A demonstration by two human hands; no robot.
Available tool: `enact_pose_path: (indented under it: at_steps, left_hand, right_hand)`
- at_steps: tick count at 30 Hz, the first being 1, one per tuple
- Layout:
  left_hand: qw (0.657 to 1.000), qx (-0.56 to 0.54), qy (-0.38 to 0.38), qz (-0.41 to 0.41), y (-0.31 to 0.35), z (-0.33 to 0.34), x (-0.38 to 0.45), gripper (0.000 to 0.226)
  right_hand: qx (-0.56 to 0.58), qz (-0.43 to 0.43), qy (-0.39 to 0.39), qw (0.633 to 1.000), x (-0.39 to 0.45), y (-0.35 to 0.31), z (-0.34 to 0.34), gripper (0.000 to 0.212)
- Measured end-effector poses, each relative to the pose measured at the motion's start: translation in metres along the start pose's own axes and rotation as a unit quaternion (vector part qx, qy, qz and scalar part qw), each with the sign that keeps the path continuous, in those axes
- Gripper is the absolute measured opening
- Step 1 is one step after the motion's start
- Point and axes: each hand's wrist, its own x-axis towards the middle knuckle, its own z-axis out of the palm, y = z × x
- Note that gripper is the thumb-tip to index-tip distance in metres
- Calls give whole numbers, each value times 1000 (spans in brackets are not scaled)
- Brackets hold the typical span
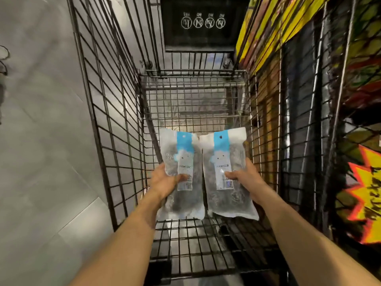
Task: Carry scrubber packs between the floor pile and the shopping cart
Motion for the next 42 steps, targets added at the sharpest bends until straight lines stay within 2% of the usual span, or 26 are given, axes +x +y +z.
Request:
enact_pose_path:
  at_steps: [6, 10, 13, 17, 18, 21, 23, 26, 29, 31, 34, 38, 42]
  left_hand:
    - [999, 22, 30, -16, -19, 5, 18, 36]
    - [994, 74, 70, -32, -19, 3, 16, 63]
    - [987, 130, 86, -33, -11, 2, 6, 62]
    - [960, 259, 109, 13, 20, -4, -27, 56]
    - [952, 283, 116, 32, 32, -7, -38, 54]
    - [935, 321, 101, 116, 81, -22, -80, 72]
    - [910, 359, 85, 189, 120, -34, -115, 76]
    - [868, 406, 57, 281, 177, -46, -174, 65]
    - [797, 476, 32, 370, 217, -51, -222, 67]
    - [764, 498, 6, 410, 232, -53, -244, 71]
    - [726, 508, -35, 462, 244, -53, -269, 71]
    - [638, 546, -85, 536, 251, -51, -284, 70]
    - [552, 568, -146, 592, 246, -41, -306, 69]
  right_hand:
    - [-33, -27, -8, 999, 19, 22, -3, 41]
    - [-60, -37, 12, 997, 20, 33, -2, 38]
    - [-87, -22, 45, 995, 19, 34, 1, 50]
    - [-167, -45, 79, 982, -9, 16, -4, 68]
    - [-185, -51, 81, 978, -22, 8, -9, 68]
    - [-231, -83, 76, 966, -68, -27, -22, 47]
    - [-256, -123, 69, 956, -101, -59, -30, 49]
    - [-282, -191, 86, 936, -160, -112, -43, 57]
    - [-284, -251, 124, 917, -226, -158, -49, 56]
    - [-275, -269, 166, 908, -263, -170, -50, 61]
    - [-250, -275, 221, 901, -306, -162, -49, 67]
    - [-188, -247, 301, 902, -363, -134, -31, 63]
    - [-144, -204, 361, 898, -416, -87, -3, 68]
